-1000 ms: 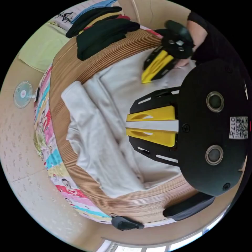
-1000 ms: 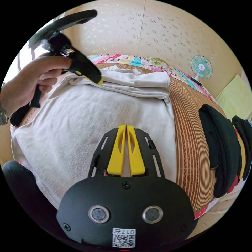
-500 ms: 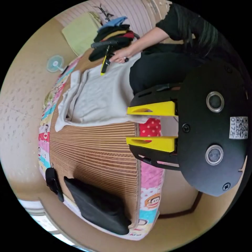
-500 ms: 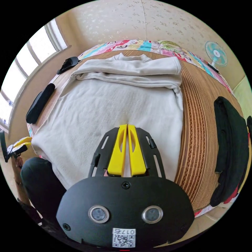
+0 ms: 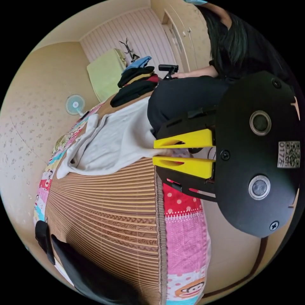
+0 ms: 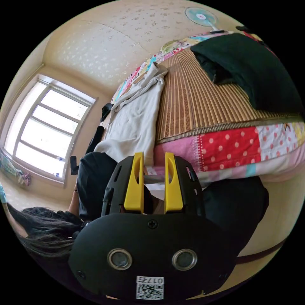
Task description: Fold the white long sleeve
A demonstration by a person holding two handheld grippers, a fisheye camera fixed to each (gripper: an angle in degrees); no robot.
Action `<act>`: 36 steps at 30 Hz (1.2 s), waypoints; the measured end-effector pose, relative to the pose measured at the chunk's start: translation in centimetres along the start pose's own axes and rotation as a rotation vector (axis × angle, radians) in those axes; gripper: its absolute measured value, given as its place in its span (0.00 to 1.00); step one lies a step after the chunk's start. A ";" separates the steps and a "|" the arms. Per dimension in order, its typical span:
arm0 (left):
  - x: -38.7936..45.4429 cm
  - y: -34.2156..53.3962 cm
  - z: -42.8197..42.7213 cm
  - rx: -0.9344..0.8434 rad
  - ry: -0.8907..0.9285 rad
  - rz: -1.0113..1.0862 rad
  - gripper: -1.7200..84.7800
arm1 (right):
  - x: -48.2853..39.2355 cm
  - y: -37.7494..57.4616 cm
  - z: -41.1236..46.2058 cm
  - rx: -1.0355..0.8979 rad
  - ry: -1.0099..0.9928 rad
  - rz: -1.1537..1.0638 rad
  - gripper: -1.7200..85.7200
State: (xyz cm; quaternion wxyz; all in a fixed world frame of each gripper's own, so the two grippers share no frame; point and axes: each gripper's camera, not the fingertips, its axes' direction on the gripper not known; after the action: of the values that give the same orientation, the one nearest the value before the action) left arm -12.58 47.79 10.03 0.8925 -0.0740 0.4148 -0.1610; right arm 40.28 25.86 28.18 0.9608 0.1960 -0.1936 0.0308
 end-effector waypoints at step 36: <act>5.8 -23.4 -14.6 0.362 0.233 -0.210 0.13 | -12.5 -23.5 -9.5 0.361 -0.009 -0.070 0.08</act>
State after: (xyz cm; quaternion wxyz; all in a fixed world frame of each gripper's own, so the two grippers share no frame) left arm -25.52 23.85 2.74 0.8157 0.0636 0.4694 -0.3321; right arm 35.29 8.11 6.73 0.9097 0.3719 -0.1825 0.0308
